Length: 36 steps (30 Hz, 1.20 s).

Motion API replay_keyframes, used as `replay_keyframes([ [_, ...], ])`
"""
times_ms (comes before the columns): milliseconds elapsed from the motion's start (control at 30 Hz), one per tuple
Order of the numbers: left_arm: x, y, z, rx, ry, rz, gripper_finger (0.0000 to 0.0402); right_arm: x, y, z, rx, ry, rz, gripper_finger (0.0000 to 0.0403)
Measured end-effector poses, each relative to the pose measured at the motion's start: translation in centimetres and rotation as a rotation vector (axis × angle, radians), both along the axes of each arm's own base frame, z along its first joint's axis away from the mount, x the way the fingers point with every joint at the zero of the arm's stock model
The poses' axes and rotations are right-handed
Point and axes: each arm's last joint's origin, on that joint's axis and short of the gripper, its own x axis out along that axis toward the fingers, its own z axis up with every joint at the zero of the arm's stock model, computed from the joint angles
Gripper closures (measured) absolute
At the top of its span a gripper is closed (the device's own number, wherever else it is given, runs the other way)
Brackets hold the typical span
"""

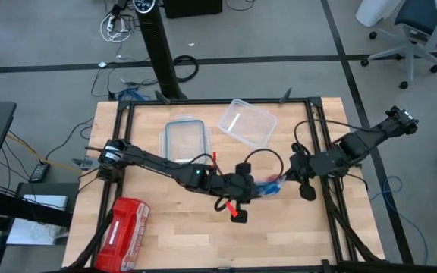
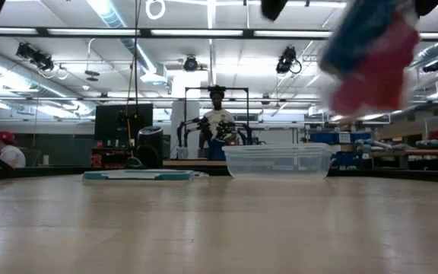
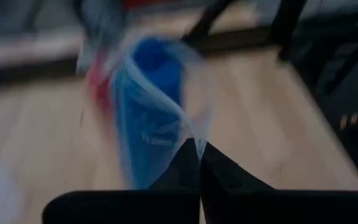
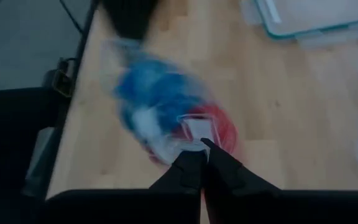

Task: Roll bandage
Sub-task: Close the transparent zip bag

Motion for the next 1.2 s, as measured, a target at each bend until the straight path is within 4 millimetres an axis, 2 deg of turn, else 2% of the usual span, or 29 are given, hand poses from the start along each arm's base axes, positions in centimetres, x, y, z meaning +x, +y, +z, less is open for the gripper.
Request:
replay_keyframes([
  [67,0.3,-0.5,0.2,0.012,-0.098,-0.027,0.0401,0.1,0.0,0.0,-0.004,-0.005,0.004,0.04],
  [167,0.4,-0.7,-0.5,0.02,-0.174,-0.046,0.0401,0.0,-0.1,0.1,-0.004,-0.014,0.008,0.0399],
  [367,-0.2,0.2,-5.0,-0.04,-0.164,-0.002,0.0401,0.0,-0.1,0.1,0.032,-0.008,-0.026,0.04],
  [533,-0.8,1.3,-7.3,-0.072,-0.117,0.043,0.0401,0.3,0.0,0.0,0.022,-0.01,-0.021,0.0399],
  [700,-0.5,1.6,-6.7,-0.077,-0.19,0.042,0.0401,0.7,-0.1,-0.1,0.009,-0.006,-0.029,0.0399],
  [833,-0.5,0.9,-6.0,-0.051,-0.304,0.002,0.0401,0.6,-0.1,0.0,0.02,-0.009,-0.034,0.0394],
  [967,-1.8,0.8,-7.8,-0.096,-0.42,-0.004,0.0401,0.6,0.0,0.0,0.027,-0.013,-0.034,0.0393],
  [1100,-3.6,2.0,-9.7,-0.166,-0.459,0.083,0.0401,1.0,0.2,0.1,0.029,-0.042,-0.025,0.0397],
  [1133,-4.0,2.6,-9.5,-0.177,-0.458,0.115,0.0401,1.3,0.3,0.2,0.023,-0.056,-0.016,0.0397],
  [1200,-5.0,3.7,-7.8,-0.187,-0.477,0.168,0.0401,1.8,0.4,0.2,0.002,-0.081,-0.006,0.0399],
])
